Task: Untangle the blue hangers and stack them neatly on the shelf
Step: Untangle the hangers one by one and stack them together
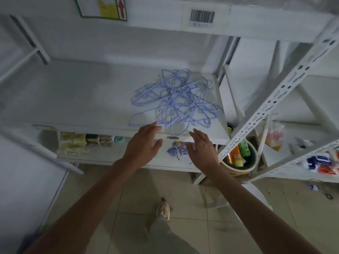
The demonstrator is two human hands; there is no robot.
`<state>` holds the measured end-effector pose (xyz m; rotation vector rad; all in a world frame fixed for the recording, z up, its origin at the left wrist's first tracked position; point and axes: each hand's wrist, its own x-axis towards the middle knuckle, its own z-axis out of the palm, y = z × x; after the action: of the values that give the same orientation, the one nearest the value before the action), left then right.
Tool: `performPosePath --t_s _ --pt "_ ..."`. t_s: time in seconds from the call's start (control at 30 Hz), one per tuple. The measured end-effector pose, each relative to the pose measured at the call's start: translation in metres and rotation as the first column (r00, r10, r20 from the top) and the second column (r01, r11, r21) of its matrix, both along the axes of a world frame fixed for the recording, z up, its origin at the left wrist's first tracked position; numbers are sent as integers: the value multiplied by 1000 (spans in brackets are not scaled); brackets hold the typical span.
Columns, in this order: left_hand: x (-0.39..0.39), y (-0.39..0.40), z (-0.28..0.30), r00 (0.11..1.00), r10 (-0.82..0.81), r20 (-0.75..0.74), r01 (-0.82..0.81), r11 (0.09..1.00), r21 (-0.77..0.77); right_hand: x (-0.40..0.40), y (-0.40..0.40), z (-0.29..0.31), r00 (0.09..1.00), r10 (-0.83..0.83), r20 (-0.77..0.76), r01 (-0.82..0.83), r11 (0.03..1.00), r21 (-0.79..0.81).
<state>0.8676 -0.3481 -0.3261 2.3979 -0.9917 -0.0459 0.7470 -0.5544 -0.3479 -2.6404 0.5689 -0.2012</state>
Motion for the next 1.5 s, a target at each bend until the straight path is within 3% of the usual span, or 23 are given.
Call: performPosePath --t_s 0.2,0.37,0.6,0.7,0.8,0.97,1.13,1.27,1.4,1.5 --pt "62 -25 -10 998 -63 -12 64 988 140 81 -23 -7 996 -89 20 87 991 105" --pt "130 -54 -28 1000 3 26 -9 974 225 134 -24 -16 998 -12 62 9 999 39" --pt "202 -108 -53 1000 15 -8 -10 895 447 173 -18 -32 998 -57 -13 57 998 16" --pt "212 -125 -64 994 94 -64 -63 923 380 191 -15 -38 984 -144 -106 141 989 -37" --pt "214 -119 -72 990 142 -20 -132 957 259 208 -11 -37 952 -236 -192 217 969 -119" --pt "223 -93 -81 982 186 44 -191 959 211 219 -12 -33 928 -298 -224 286 954 -85" --pt "233 -65 -71 964 267 17 -266 951 157 218 -16 -34 953 -283 -112 286 958 12" --pt "240 -42 -62 957 289 21 -288 941 175 218 -24 -38 955 -295 -31 294 956 -20" --pt "238 -14 -53 941 289 177 -314 939 141 218 -35 -37 970 -237 51 242 962 -125" --pt "236 13 -49 904 294 311 -358 918 170 215 -43 -33 974 -195 115 208 971 -117"
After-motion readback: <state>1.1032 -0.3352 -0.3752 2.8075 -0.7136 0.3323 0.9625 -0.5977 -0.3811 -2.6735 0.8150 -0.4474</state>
